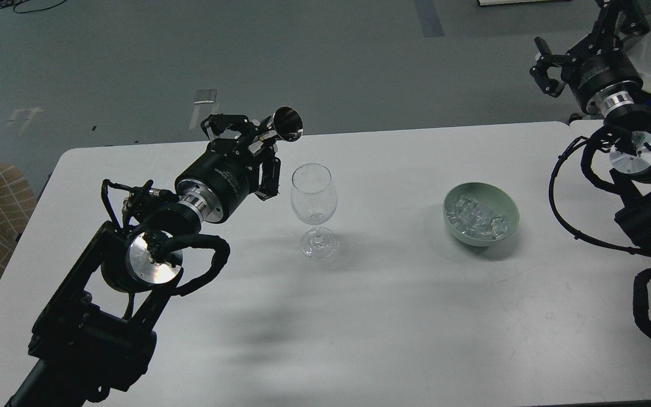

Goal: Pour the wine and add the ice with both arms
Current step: 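Carry the jigger with the left gripper above the wine glass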

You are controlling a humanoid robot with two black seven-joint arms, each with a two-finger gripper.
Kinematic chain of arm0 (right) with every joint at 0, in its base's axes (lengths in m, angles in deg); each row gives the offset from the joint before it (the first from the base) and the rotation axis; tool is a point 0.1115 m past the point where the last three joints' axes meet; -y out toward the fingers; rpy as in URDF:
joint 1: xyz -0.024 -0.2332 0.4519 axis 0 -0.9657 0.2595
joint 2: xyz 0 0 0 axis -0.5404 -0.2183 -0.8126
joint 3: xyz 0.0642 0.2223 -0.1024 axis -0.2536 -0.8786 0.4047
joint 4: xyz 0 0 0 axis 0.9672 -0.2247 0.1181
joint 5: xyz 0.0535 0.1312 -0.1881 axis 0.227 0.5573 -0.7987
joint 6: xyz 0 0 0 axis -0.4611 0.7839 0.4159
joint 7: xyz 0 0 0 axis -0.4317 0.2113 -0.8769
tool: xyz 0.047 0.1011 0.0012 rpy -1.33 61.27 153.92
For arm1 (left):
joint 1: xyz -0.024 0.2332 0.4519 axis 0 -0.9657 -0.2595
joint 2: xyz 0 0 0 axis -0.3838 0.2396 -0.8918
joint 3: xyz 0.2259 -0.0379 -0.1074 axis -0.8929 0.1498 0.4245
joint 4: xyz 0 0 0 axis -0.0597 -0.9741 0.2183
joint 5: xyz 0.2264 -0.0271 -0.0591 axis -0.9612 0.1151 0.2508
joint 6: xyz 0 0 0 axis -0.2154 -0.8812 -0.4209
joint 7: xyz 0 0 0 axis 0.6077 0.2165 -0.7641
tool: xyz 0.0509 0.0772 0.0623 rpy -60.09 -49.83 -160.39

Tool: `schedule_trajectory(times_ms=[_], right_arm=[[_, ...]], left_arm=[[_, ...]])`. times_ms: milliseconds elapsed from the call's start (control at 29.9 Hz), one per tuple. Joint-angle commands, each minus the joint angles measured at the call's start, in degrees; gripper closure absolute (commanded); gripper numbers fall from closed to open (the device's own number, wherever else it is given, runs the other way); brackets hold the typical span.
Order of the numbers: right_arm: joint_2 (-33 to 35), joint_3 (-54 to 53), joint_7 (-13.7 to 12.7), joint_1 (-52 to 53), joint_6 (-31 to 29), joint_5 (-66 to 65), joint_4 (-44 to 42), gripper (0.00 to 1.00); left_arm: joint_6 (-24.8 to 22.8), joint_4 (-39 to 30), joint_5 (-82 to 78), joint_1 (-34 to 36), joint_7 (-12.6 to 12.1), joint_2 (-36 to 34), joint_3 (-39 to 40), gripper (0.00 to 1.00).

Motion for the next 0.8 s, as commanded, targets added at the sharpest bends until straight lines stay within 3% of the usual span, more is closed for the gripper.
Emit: schedule_trajectory(times_ms=[0, 769], right_arm=[[0.0, 0.0, -0.04, -0.01, 0.0, 0.0, 0.09, 0.0], [0.0, 0.0, -0.04, -0.01, 0.0, 0.0, 0.44, 0.0]], left_arm=[[-0.09, 0.32, -1.47, 0.06, 0.09, -0.01, -0.31, 1.0], [-0.18, 0.59, -10.27, 0.15, 0.09, 0.35, -2.77, 1.0]])
